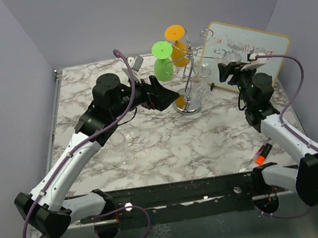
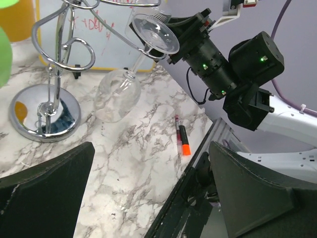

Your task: Place the wine glass upside down on the wine glass rack

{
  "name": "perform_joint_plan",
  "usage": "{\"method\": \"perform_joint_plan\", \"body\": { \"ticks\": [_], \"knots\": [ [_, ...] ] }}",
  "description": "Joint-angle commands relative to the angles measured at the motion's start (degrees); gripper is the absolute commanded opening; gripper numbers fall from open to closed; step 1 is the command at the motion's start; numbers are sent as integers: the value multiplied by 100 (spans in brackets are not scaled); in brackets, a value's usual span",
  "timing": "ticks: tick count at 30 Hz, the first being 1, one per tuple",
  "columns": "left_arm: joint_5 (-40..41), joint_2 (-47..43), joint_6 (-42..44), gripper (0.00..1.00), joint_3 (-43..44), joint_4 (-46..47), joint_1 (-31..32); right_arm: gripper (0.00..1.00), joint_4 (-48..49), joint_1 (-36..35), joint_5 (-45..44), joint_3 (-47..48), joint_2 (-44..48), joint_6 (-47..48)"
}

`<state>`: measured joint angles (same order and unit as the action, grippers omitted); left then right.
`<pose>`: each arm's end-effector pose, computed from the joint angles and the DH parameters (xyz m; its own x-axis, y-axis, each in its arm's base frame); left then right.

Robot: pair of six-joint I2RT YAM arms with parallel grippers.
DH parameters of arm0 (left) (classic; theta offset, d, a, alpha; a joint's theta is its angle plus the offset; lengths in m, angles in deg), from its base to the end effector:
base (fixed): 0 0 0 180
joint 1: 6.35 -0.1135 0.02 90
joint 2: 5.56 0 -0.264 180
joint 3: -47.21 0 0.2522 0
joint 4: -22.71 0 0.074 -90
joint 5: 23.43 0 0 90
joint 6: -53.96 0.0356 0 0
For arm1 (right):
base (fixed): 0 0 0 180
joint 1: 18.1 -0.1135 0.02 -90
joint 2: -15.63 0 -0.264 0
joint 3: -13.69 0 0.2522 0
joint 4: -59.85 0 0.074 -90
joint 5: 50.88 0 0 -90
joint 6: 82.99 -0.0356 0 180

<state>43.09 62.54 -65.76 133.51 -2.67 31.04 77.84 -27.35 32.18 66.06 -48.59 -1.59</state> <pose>0.2035 -0.1734 0.4239 -0.5181 -0.1764 -0.8370 0.7072 0.4620 -0.5351 0.2580 0.0377 0.3111 0.0983 0.1664 -0.9812 -0.0563 0.9853 0.1615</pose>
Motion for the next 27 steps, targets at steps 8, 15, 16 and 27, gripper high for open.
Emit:
{"method": "perform_joint_plan", "body": {
  "ticks": [8,15,16,27],
  "knots": [
    [450,-259,273,99,-238,2,-82,10,879,301,1955,551,-461,278],
    [443,-191,266,99,-276,30,-104,9,606,345,2871,814,-680,611],
    [446,-191,258,99,-289,48,-108,9,573,345,2980,847,-701,641],
    [400,-211,194,99,-363,108,-162,9,-3,354,3430,1102,-811,1081]
  ]
}}
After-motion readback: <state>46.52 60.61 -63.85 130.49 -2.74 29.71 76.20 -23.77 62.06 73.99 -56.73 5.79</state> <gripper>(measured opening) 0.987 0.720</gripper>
